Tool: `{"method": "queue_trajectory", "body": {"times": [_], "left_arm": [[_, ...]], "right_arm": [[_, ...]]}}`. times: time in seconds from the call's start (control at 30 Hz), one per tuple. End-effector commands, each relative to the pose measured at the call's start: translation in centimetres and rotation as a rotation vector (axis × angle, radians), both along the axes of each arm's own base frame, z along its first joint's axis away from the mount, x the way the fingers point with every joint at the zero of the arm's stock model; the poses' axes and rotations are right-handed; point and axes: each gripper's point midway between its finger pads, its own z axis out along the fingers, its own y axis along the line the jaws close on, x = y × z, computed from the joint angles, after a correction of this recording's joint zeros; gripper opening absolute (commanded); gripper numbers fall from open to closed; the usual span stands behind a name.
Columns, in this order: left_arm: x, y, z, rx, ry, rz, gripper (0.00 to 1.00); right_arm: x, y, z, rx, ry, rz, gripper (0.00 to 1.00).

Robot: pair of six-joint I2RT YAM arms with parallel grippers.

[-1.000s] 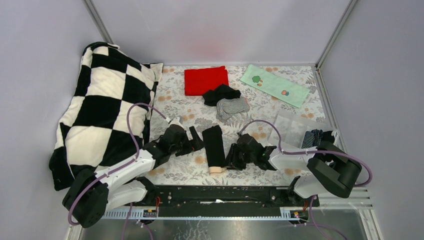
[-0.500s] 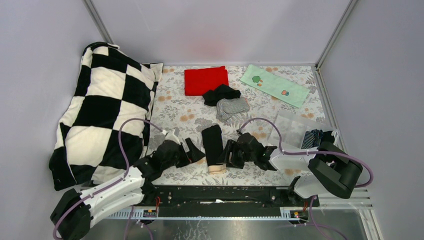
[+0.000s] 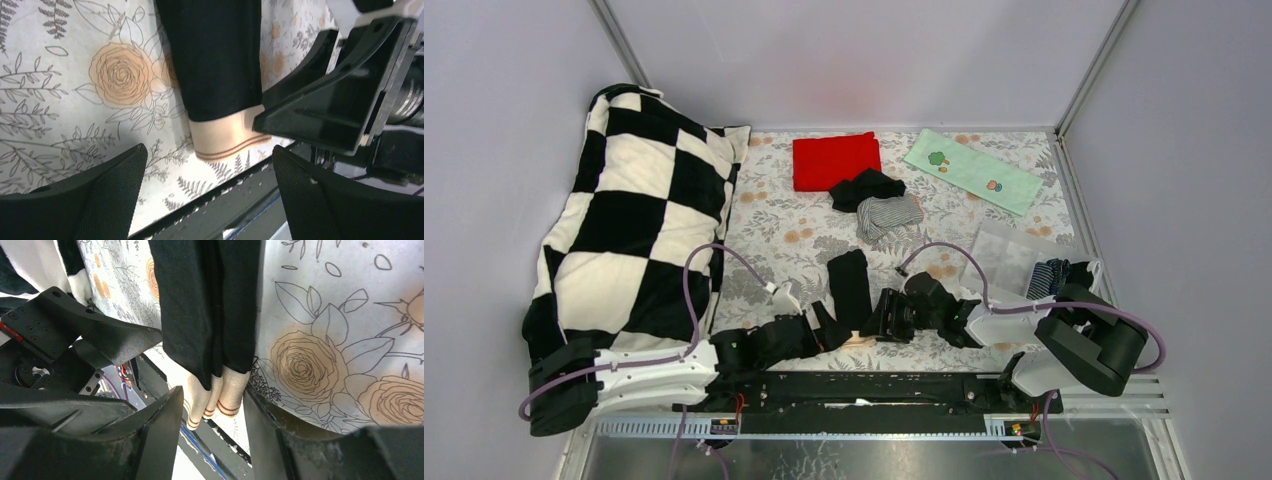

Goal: Roll the underwear
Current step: Roll the underwear to the center of the board.

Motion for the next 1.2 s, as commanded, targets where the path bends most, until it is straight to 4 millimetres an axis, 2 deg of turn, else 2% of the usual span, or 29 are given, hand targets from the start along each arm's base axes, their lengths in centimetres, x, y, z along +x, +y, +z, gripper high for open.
{"method": "queue_trajectory", "body": {"times": [0.0,0.3,0.43,0.57,0.73,0.87,1.0,1.17], "left_arm": [[1.9,-0.6,0.2,-0.044,-0.046,0.103,0.99],[2.4,-1.2,0.0,-0.04,-0.054,0.114,0.99],[1.8,-0.9,-0.8,-0.039,-0.018,0.11,0.99],[1.1,-1.1,-1.1,-0.066,0.024,0.099,0.99],[0.6,-1.6,-0.7,-0.121,0.086,0.115,0.99],[0.4,-1.8,-0.4,-0.167,0.117,0.13,0.97],[0.5,-1.6,-0.1,-0.189,0.127,0.152,0.94],[0.7,-1.4,0.8,-0.265,0.147,0.197,0.89]], "right_arm": [[-0.7,-0.8,-1.6,-0.041,0.032,-0.008,0.53],[0.3,0.0,-1.2,-0.014,0.035,-0.053,0.41],[0.6,0.1,-0.8,0.009,0.044,-0.089,0.34],[0.7,0.7,0.4,0.075,0.063,-0.122,0.28],[1.1,1.6,2.3,0.154,0.077,-0.147,0.14],[1.5,2.2,3.7,0.211,0.093,-0.172,0.07],[1.7,2.3,4.7,0.269,0.115,-0.21,0.01],[1.4,2.4,4.7,0.282,0.141,-0.209,0.0]]}}
